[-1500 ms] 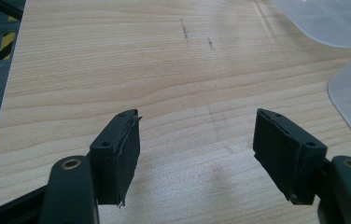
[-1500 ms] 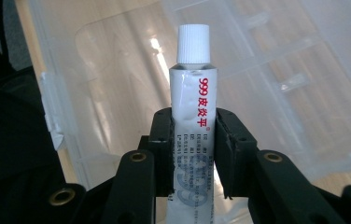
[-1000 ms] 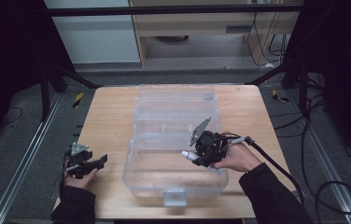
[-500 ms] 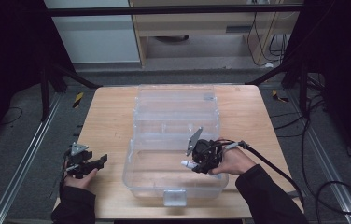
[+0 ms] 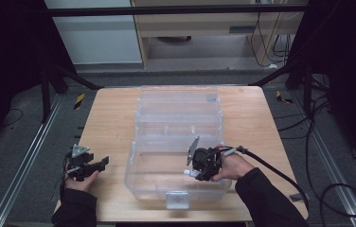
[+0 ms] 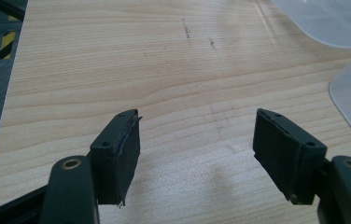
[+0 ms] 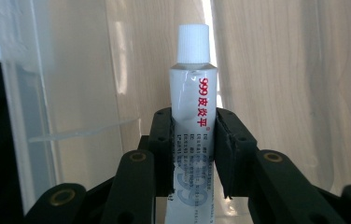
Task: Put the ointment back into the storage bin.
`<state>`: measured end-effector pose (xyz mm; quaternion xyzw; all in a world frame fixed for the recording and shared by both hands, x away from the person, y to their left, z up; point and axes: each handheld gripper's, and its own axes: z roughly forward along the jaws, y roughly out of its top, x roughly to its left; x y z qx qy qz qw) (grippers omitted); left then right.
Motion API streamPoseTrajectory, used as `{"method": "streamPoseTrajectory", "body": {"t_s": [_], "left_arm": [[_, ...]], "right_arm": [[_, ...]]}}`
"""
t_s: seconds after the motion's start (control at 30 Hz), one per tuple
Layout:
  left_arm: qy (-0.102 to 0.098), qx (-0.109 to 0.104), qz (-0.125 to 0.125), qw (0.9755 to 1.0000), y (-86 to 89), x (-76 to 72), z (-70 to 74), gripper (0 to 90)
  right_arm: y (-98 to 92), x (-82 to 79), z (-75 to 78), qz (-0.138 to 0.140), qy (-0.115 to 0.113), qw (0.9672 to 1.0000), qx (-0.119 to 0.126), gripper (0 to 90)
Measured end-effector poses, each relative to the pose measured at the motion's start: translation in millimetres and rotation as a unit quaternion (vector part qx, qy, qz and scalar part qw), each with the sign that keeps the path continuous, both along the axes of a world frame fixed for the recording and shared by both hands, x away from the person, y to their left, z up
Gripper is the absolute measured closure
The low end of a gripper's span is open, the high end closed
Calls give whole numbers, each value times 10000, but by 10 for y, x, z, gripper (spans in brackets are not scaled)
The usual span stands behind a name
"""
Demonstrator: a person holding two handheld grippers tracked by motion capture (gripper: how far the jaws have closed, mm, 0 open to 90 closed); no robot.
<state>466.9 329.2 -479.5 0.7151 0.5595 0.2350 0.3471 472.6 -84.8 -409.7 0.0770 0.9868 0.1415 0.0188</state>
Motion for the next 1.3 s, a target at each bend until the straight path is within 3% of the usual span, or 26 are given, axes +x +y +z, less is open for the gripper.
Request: {"method": "streamPoseTrajectory", "body": {"t_s": [0.7,1.3], "left_arm": [[14,-5,-4,10000,-1,1,-4,318],[18,-8,-7,10000,0,1,-4,318]], "right_arm": [[66,-13,-260,303,52,9991,-287,696],[124,-31,-388,253,169,9979,-575,688]]}}
